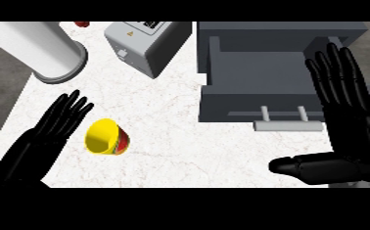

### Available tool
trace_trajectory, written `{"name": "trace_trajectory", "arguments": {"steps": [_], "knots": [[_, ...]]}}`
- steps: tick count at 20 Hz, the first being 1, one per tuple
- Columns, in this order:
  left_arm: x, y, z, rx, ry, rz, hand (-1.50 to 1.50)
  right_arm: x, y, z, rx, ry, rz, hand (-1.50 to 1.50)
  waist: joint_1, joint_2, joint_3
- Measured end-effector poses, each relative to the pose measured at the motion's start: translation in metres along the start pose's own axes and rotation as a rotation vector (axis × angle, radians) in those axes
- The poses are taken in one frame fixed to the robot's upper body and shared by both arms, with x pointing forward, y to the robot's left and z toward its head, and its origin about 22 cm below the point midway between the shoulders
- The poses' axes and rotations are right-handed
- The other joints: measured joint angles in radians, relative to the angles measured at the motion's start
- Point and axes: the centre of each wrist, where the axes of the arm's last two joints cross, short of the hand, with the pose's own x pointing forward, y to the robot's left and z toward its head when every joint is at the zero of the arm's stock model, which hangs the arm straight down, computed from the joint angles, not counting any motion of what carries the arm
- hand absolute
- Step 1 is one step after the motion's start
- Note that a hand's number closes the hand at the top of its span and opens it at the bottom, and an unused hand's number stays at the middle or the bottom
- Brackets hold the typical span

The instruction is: Pick up the cup, place it into the drawer and close the drawer

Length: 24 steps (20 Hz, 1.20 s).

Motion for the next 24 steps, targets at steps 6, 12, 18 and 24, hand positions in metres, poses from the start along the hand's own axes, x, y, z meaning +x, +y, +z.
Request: {"name": "trace_trajectory", "arguments": {"steps": [6, 12, 18, 24], "knots": [[-0.023, 0.016, -0.001, 0.051, 0.041, -0.027, -1.5, 0.004, 0.003, -0.001, 0.005, 0.005, 0.001, -1.5, -0.002, 0.0, 0.0], [-0.052, 0.036, 0.004, 0.063, 0.073, -0.05, -1.5, 0.009, 0.0, -0.002, 0.009, 0.006, -0.002, -1.5, -0.003, 0.0, 0.0], [-0.079, 0.048, 0.013, 0.065, 0.104, -0.053, -1.5, 0.014, 0.0, 0.001, 0.012, 0.008, -0.005, -1.5, -0.004, 0.0, 0.0], [-0.102, 0.056, 0.014, 0.09, 0.129, -0.059, -1.5, 0.012, 0.003, -0.004, 0.014, 0.006, -0.007, -1.5, -0.003, 0.0, 0.0]]}}
